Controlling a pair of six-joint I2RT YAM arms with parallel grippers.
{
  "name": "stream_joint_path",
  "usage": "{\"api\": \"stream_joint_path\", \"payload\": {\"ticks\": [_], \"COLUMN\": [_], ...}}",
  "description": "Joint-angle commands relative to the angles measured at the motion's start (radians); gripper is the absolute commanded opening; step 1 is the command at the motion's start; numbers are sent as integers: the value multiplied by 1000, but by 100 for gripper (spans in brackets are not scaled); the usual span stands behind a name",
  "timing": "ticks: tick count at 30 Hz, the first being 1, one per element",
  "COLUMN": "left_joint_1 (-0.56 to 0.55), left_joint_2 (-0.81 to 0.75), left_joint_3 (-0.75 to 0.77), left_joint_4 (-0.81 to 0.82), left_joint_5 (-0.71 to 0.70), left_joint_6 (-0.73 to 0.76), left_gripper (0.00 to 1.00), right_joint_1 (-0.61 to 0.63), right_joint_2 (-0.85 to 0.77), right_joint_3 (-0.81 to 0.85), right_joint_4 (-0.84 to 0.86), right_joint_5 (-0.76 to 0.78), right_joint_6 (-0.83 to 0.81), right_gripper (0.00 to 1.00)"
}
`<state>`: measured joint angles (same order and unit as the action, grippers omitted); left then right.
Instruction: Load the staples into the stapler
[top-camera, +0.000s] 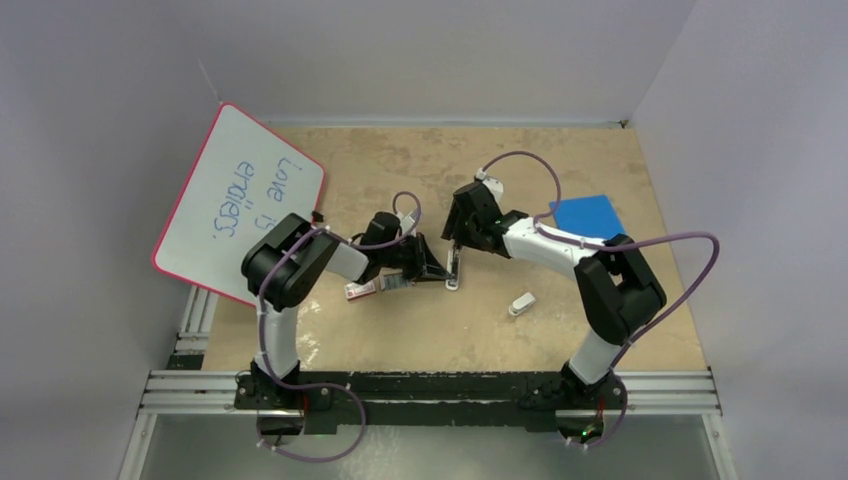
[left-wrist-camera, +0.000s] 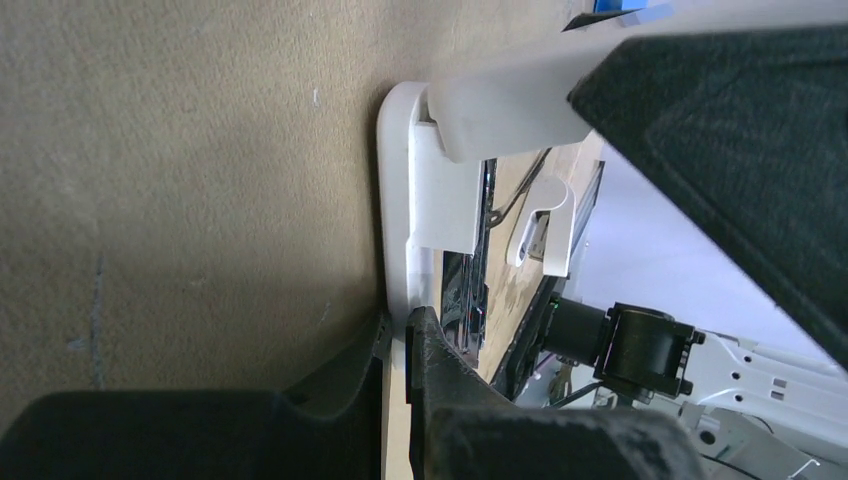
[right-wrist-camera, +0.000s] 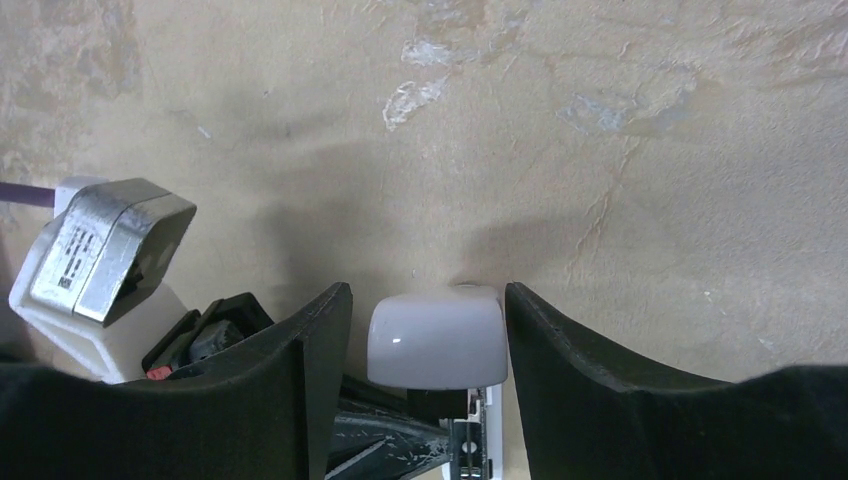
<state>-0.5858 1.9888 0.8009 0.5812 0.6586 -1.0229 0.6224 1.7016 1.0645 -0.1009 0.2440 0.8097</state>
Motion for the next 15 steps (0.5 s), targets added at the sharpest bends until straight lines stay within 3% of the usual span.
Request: {"api": "stream_joint_path", "payload": {"ticks": [1, 10, 15], "left_joint_1": [-9, 35, 50], "left_joint_2": [39, 97, 106], "left_joint_3": [50, 149, 190], "left_joint_4": [-62, -96, -155], "left_joint_5": [-69, -57, -62], "left_joint_6": [-30, -37, -4], "left_gripper": [0, 1, 7], "right_joint_1": [11, 15, 15], "right_joint_2": [15, 26, 1], "right_joint_3": [0, 27, 42], "right_joint_4": [17, -20, -43], "right_joint_5": [24, 78, 90], "right_joint_6": [-14, -18, -16], "right_gripper": [61, 60, 59]}}
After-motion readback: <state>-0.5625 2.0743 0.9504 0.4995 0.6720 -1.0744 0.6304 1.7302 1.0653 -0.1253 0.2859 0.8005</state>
